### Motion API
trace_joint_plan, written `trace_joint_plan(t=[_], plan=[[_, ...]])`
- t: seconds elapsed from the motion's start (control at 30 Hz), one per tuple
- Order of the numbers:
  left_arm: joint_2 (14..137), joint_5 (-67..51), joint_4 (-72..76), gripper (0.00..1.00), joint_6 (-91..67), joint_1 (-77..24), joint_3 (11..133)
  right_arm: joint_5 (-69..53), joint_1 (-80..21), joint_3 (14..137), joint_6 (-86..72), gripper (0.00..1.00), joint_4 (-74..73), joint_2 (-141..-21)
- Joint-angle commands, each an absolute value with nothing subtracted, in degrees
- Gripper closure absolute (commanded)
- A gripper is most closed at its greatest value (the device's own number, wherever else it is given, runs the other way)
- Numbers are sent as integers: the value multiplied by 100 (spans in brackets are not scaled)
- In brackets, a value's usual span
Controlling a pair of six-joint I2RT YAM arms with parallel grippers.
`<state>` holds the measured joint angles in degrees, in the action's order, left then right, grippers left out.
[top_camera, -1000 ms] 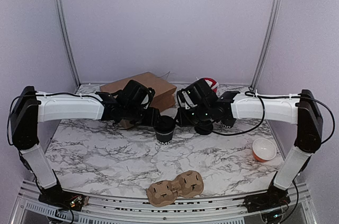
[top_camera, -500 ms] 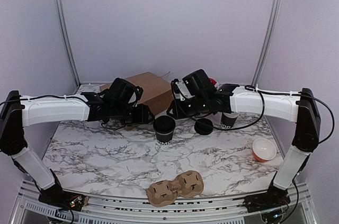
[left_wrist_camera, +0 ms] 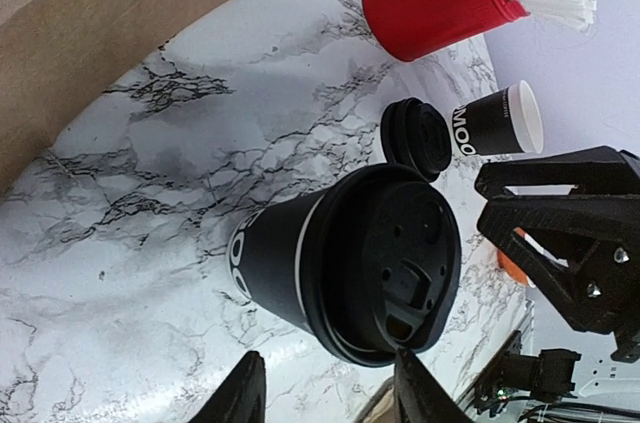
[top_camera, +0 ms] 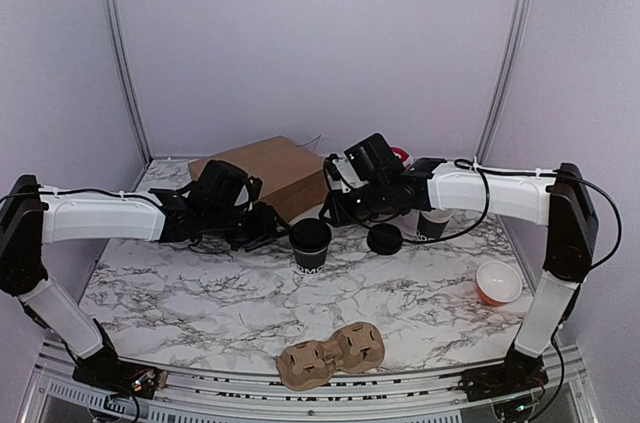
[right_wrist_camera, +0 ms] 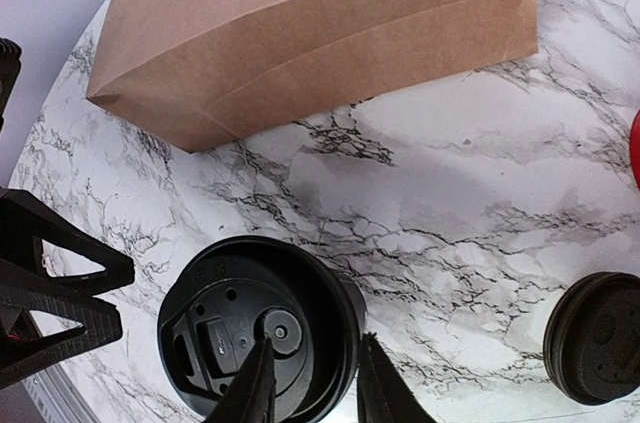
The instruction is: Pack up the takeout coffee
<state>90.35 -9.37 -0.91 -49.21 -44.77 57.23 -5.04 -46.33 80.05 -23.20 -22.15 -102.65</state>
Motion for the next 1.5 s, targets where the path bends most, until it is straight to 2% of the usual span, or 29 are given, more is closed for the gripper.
trace_joint_plan(t=[0.0,0.87,1.47], plan=[[9101,-1114,324,57,-5106,-4447,5703,-637,-4615,8120,-2233,73,-2225,-10378],[9320,-1092,360,74,-5202,-4447,5634,-729,-4663,8091,-2298,76,-2136,-10543],[9540,-1289,323,78,-5150,-4447,5681,-729,-4727,8073,-2362,78,-2150,-10581]])
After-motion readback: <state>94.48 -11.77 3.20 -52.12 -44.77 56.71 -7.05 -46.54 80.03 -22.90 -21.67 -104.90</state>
